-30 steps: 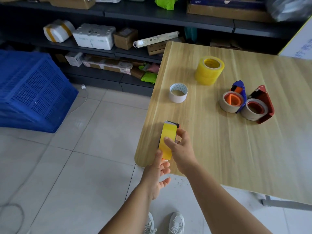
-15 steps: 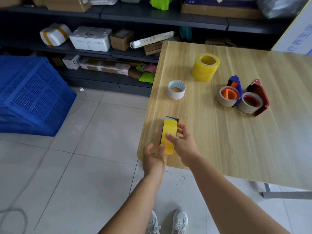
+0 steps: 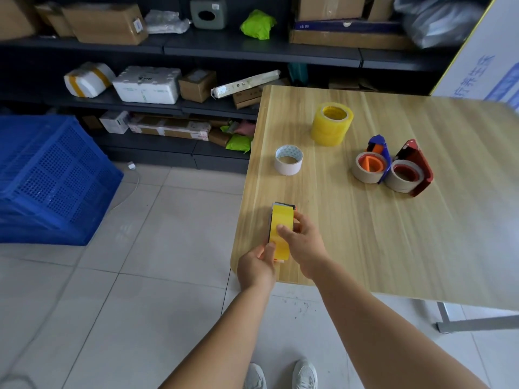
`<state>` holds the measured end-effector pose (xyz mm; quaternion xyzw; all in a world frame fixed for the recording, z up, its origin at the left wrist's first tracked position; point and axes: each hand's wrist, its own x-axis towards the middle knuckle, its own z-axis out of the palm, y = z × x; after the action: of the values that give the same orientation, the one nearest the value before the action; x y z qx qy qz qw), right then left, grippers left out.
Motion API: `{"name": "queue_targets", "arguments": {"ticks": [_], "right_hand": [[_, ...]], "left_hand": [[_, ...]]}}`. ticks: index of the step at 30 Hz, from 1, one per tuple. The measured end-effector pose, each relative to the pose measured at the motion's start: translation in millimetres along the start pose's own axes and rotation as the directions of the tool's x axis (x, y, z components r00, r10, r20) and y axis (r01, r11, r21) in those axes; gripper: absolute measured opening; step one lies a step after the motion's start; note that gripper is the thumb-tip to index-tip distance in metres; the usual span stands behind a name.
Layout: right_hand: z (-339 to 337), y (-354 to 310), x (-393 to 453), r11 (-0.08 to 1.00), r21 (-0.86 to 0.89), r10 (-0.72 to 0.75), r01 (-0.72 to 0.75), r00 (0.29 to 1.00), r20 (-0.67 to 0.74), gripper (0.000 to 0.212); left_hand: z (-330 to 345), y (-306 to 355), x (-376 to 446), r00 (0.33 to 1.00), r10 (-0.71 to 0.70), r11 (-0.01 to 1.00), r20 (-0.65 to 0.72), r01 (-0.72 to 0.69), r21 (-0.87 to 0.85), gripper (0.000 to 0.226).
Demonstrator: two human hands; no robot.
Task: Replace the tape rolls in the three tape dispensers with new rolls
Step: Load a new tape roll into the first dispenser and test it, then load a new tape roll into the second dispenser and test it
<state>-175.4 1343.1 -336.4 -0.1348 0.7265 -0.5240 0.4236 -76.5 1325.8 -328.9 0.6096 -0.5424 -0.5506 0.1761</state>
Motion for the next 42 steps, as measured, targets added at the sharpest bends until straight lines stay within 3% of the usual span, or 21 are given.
{"name": "queue_targets", "arguments": {"ticks": [7,10,12,15,19,22,32,38,42], "right_hand": [[-0.8,-11.1,-11.5,0.991,-0.136,-0.011,0.007,1.000,-0.028,0.039],[-7.5,-16.7,-20.2,0.982,-0.186,-0.050,0.040,0.998,-0.047,0.047],[-14.1,-21.4,-24.8,0.950,-0.301,-0.096,0.079,0.995,-0.041,0.060],[-29.7,-29.0,-25.8,0.841,-0.525,-0.187,0.131,0.981,-0.056,0.068],[-60.0,-37.7,-23.8,0.674,-0.720,-0.282,0.165,0.959,-0.044,0.068],[-84.0,-45.1,-19.9,0.565,-0.815,-0.296,0.128,0.953,-0.056,0.070],[-170.6,-57.0,30.7,0.516,-0.856,-0.250,0.032,0.961,-0.115,0.073],[-234.7,-62.4,98.5,0.467,-0.880,-0.251,0.088,0.967,-0.037,0.071],[-259.9,-72.3,135.4,0.333,-0.924,-0.241,0.190,0.964,0.112,0.068]], "left_hand": [[-3.2,5.1,4.0,0.984,0.175,0.934,0.036,-0.177,0.311,0.025],[-4.3,16.6,2.0,0.963,0.255,0.858,0.090,-0.268,0.438,0.049],[-3.5,21.0,-0.1,0.915,0.375,0.767,0.147,-0.396,0.506,0.062],[3.2,28.0,-1.3,0.807,0.507,0.539,0.301,-0.570,0.620,0.068],[20.8,47.2,2.4,0.722,0.538,0.317,0.436,-0.652,0.689,0.069],[36.7,61.5,9.7,0.697,0.501,0.216,0.513,-0.675,0.705,0.073],[116.7,110.0,36.2,0.680,0.399,0.180,0.616,-0.717,0.674,0.072],[192.7,142.1,67.5,0.719,0.352,0.186,0.600,-0.682,0.708,0.072],[231.3,154.1,86.1,0.752,0.321,0.164,0.576,-0.643,0.748,0.074]]}}
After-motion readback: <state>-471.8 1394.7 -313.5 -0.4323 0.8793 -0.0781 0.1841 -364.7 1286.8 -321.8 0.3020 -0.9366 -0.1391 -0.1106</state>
